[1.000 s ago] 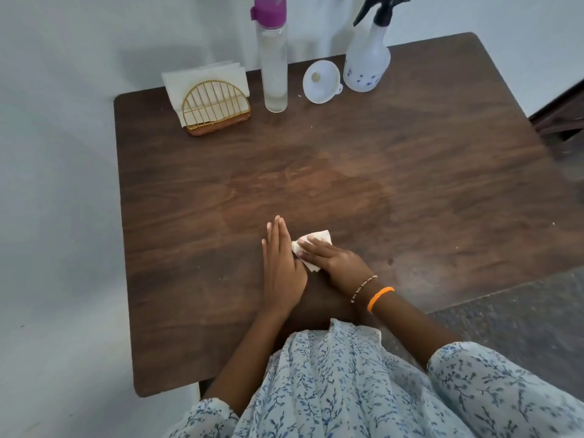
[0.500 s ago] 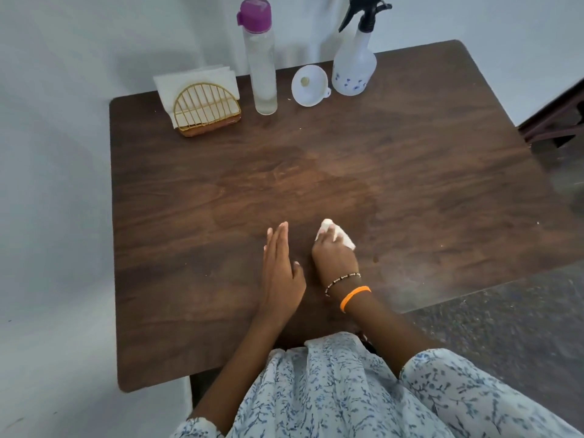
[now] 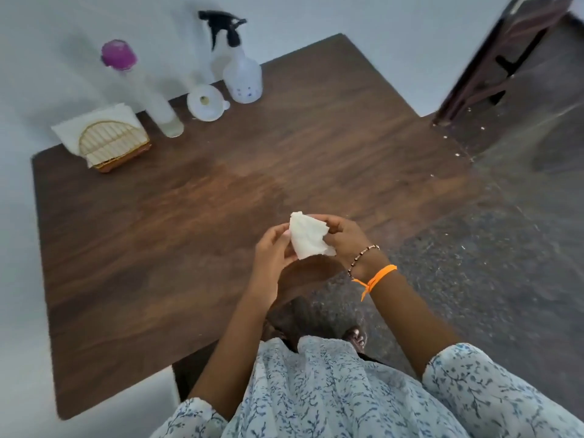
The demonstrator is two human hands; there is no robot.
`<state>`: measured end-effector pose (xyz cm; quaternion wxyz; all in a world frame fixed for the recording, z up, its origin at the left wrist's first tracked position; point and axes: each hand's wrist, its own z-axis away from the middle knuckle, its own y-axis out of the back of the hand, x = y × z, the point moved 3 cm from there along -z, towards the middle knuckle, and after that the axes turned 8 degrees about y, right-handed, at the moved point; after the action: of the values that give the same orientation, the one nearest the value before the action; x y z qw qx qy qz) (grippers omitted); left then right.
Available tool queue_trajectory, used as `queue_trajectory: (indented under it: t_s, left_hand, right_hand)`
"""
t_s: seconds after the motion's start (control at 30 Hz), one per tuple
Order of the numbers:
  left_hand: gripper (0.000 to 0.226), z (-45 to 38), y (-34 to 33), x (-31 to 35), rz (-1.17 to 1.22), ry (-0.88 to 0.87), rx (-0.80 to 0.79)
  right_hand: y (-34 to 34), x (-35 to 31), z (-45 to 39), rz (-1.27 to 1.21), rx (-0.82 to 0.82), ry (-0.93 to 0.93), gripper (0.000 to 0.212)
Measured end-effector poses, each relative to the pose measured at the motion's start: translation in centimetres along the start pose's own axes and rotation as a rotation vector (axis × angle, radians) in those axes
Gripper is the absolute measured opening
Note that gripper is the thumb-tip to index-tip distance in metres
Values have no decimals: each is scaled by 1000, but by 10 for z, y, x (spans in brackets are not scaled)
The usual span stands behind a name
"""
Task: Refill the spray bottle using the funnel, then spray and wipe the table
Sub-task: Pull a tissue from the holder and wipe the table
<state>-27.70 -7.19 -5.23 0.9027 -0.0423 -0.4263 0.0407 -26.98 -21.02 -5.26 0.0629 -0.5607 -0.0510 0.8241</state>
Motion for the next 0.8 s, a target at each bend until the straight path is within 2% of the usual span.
queue_trajectory:
  t_s: [0.1, 0.27, 0.4, 0.5, 0.6, 0.7, 0.8]
  left_hand:
    - [21, 11, -56, -5, -8, 23, -87]
    - [25, 21, -124, -2, -114, 21, -151]
    - [10, 9, -164, 10, -278, -90, -217]
    - [17, -13, -191, 23, -401, -241, -154]
    - [22, -36, -220, 40, -448, -371, -168]
    - [33, -64, -250, 56, -471, -443, -202]
    - [25, -91, -278, 70, -501, -515, -225]
  right_hand:
    - [45, -8, 15, -60, 77, 44, 61]
    - [111, -16, 29, 61, 235, 45, 40]
    - [151, -28, 28, 58, 348, 77, 44]
    - [177, -40, 18, -16, 374, 104, 45]
    - [198, -56, 3, -171, 392, 93, 39]
    - [218, -70, -14, -363, 412, 22, 30]
    - [239, -85, -35, -393, 385, -77, 35]
